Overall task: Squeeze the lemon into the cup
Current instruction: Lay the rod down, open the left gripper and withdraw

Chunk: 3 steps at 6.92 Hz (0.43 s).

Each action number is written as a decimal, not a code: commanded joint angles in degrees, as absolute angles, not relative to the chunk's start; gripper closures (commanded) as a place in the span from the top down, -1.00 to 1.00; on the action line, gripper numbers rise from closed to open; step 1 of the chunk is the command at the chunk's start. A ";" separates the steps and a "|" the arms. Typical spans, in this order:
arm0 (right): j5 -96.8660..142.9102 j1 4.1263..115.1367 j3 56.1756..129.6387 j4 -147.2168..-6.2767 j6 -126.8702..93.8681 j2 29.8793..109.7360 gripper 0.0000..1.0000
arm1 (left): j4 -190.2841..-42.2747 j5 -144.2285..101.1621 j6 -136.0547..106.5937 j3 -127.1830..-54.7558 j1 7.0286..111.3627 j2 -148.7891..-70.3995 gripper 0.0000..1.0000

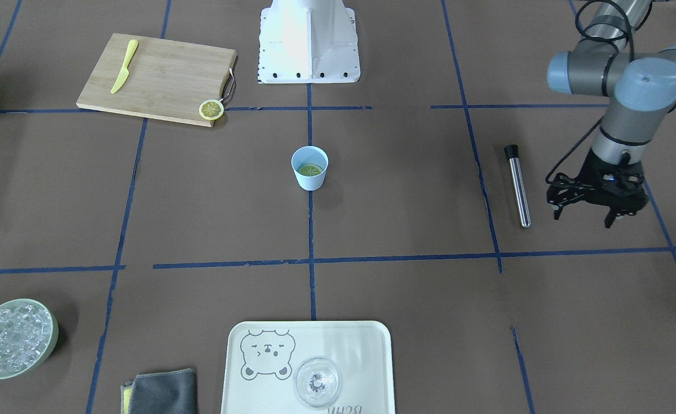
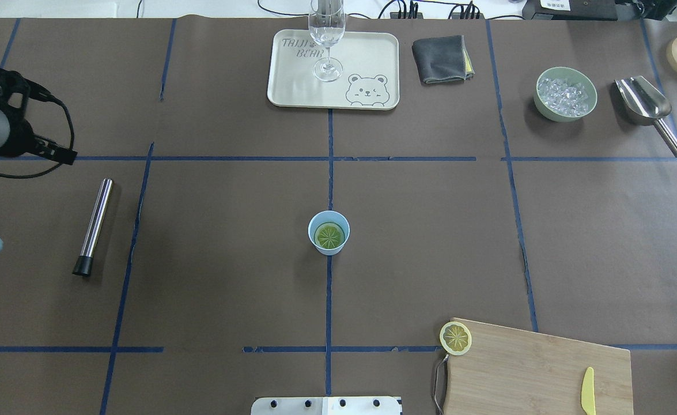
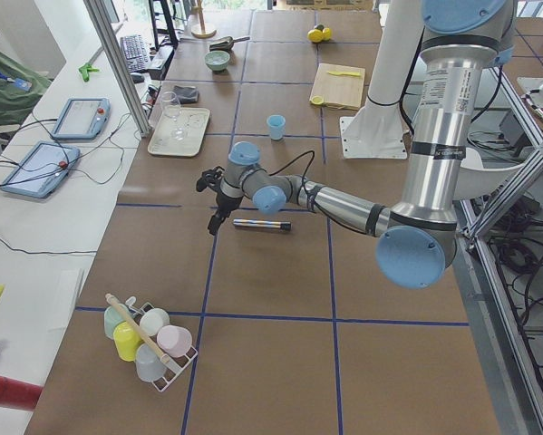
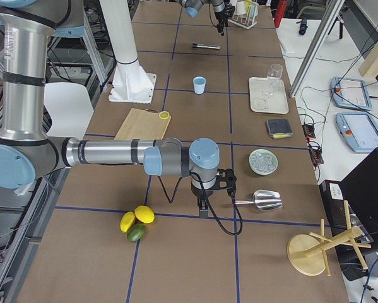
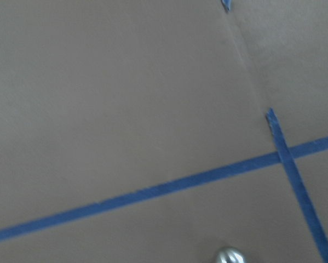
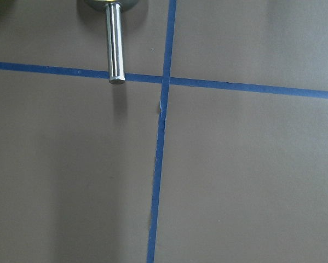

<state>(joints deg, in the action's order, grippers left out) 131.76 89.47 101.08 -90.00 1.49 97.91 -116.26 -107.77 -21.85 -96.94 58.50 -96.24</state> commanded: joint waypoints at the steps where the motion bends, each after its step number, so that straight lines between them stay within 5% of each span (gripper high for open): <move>1: 131.84 89.47 101.07 -90.09 1.32 97.91 1.00 | -107.46 -117.11 2.00 -97.03 74.37 -95.89 1.00; 3: 131.92 89.47 101.16 -90.09 1.23 97.91 1.00 | -96.20 -131.39 8.70 -97.03 87.22 -95.54 1.00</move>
<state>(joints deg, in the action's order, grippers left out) 131.89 89.47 101.13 -90.07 1.32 97.91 -102.80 -121.85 4.47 -97.03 79.29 -95.87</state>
